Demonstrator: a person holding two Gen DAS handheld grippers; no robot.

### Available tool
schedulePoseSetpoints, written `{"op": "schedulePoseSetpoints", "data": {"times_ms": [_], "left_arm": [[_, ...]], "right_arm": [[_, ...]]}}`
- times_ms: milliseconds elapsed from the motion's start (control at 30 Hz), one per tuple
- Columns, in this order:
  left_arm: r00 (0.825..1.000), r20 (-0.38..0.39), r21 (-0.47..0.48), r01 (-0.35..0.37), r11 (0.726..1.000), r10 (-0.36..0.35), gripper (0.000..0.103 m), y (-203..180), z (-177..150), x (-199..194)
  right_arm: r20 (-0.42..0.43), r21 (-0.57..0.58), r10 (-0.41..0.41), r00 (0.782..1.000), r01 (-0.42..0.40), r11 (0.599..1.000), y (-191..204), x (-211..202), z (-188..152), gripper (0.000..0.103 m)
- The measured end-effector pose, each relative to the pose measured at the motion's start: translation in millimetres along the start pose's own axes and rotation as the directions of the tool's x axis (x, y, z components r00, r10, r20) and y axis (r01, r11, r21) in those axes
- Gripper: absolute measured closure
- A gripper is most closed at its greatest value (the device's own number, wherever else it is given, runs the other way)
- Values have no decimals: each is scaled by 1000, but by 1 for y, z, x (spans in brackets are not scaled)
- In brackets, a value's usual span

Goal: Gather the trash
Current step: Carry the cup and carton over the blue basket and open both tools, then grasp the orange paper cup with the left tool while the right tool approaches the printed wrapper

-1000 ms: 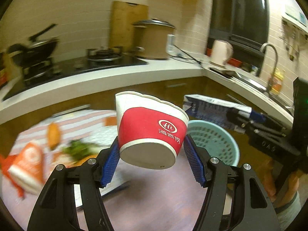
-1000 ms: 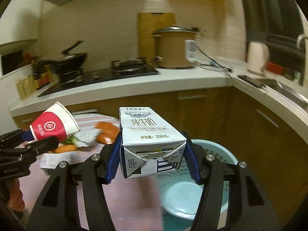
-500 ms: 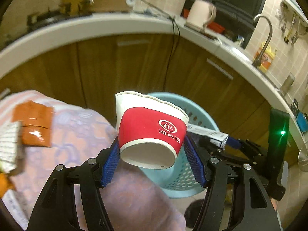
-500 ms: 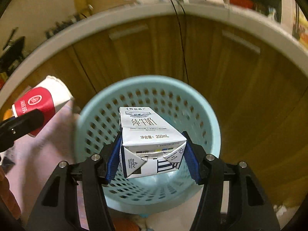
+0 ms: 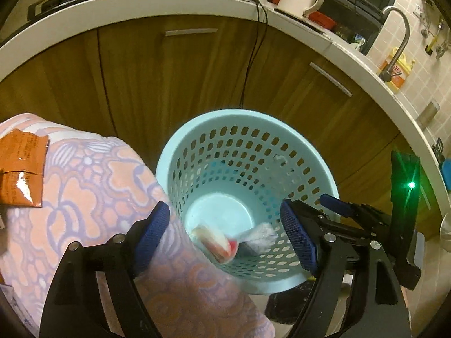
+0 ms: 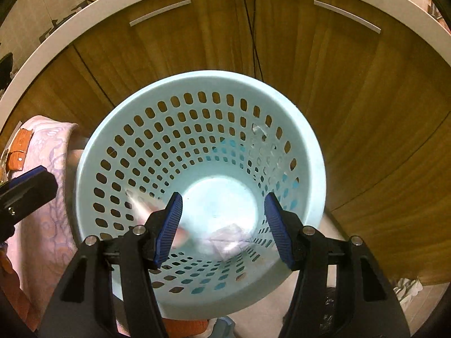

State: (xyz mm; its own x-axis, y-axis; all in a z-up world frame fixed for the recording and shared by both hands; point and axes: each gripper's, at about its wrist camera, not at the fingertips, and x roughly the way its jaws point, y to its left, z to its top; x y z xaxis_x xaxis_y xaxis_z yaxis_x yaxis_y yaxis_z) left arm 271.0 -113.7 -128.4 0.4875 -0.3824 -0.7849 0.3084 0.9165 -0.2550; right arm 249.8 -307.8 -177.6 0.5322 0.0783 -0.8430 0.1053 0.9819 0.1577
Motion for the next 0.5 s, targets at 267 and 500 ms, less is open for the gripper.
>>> {"op": "schedulePoseSetpoints", "data": {"times_ms": [267, 500], "left_arm": [[998, 68, -27, 12, 1000, -10, 24, 12, -8, -40], [987, 160, -68, -4, 998, 15, 24, 35, -24, -98]], "right_arm": [[85, -8, 44, 995, -44, 999, 14, -42, 7, 46], [181, -111, 116, 977, -97, 989, 69, -95, -1, 46]]}}
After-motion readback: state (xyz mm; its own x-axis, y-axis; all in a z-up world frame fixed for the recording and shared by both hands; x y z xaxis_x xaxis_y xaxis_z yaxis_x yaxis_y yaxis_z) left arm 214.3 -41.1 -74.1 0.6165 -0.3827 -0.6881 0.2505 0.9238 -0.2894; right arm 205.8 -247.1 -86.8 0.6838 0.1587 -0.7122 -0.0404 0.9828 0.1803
